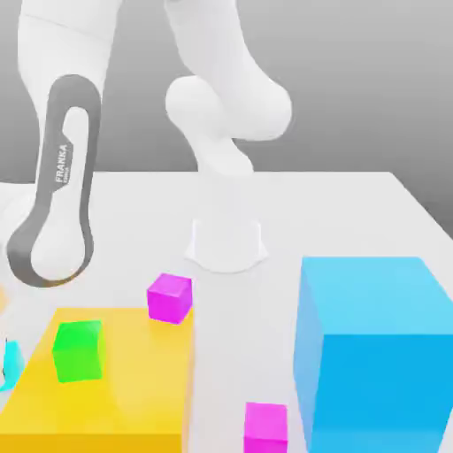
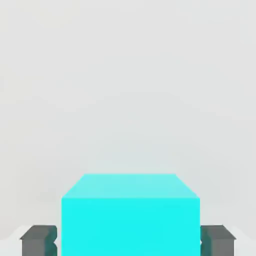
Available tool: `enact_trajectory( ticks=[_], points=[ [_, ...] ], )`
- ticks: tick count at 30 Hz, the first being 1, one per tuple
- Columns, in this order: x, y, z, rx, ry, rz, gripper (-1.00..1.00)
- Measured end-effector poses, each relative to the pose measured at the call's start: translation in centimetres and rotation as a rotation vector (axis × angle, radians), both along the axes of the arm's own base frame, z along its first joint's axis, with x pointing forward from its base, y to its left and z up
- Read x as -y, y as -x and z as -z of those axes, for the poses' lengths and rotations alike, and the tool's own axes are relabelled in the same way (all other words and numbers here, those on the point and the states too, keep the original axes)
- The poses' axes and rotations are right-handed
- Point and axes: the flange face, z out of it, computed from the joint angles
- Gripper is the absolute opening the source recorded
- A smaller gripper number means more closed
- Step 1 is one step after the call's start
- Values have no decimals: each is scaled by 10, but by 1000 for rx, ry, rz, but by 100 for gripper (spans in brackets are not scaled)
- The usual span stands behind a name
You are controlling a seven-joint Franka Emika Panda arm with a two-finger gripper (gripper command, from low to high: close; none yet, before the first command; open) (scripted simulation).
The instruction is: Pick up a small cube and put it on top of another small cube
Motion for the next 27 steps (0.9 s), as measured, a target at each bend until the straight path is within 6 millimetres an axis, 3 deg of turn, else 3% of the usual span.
enact_trajectory(
  ticks=[2,4,8,10,12,21,23,27],
  points=[
    [0,1,7,0,0,1,-100],
    [0,0,-6,-1,0,1,-100],
    [7,-1,-57,10,14,-5,-100],
    [22,-18,-92,50,70,-26,-100],
    [10,-40,-108,72,87,-35,-100],
    [-109,-128,-147,126,90,-49,-100],
    [-142,-141,-153,134,88,-50,-100],
    [-221,-152,-146,112,54,-45,-100]
  ],
)
